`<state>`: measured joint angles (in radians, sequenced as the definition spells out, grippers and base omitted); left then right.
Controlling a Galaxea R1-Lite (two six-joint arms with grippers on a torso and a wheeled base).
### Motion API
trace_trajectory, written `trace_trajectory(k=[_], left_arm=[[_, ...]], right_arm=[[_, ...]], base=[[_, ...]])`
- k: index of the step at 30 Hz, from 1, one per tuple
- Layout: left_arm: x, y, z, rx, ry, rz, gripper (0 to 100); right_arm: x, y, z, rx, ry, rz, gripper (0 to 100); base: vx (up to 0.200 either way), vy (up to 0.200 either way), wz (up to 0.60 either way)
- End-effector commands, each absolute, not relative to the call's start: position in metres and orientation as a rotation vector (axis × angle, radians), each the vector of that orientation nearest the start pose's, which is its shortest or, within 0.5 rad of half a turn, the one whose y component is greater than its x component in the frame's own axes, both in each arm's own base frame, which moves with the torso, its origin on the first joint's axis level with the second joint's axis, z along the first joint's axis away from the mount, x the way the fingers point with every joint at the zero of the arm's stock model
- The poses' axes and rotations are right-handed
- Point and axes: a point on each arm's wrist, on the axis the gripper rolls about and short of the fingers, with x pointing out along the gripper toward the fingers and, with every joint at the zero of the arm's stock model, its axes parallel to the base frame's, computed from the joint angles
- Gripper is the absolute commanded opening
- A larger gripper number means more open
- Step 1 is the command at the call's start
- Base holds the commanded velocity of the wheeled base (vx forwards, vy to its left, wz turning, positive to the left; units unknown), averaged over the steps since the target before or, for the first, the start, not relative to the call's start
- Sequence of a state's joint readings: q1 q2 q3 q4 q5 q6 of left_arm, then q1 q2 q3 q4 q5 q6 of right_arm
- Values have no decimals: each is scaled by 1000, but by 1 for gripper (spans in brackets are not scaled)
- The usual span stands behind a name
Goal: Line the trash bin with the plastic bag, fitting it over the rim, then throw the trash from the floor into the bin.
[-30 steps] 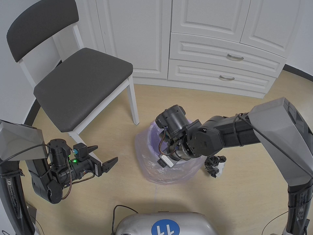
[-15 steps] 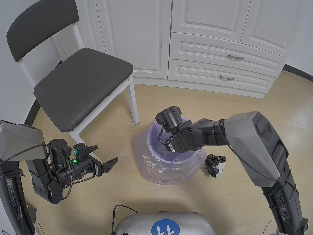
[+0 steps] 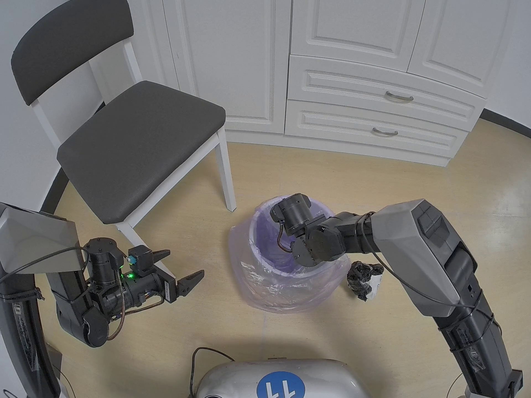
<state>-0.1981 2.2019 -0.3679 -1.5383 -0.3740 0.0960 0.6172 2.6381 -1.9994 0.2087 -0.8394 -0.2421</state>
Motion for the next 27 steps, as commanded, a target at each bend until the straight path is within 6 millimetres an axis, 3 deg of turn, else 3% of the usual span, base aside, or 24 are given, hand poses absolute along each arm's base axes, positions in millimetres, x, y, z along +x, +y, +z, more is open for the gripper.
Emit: trace_trajectory(k=[1,7,14,27], left_arm=[[294,-67,25,67,268,-580,100],[293,-66,26,67,267,-579,100],[291,-67,24,66,279,-583,100],[292,-67,22,66,284,-582,100]], right_arm=[[420,274,51,-831,664,-150,100],[405,259,58,-881,714,-149,100],[390,241,50,-921,785,-153,100],[385,230,39,-907,825,-172,100]], base=[[0,0,0],[0,0,0],[0,0,0],[0,0,0]])
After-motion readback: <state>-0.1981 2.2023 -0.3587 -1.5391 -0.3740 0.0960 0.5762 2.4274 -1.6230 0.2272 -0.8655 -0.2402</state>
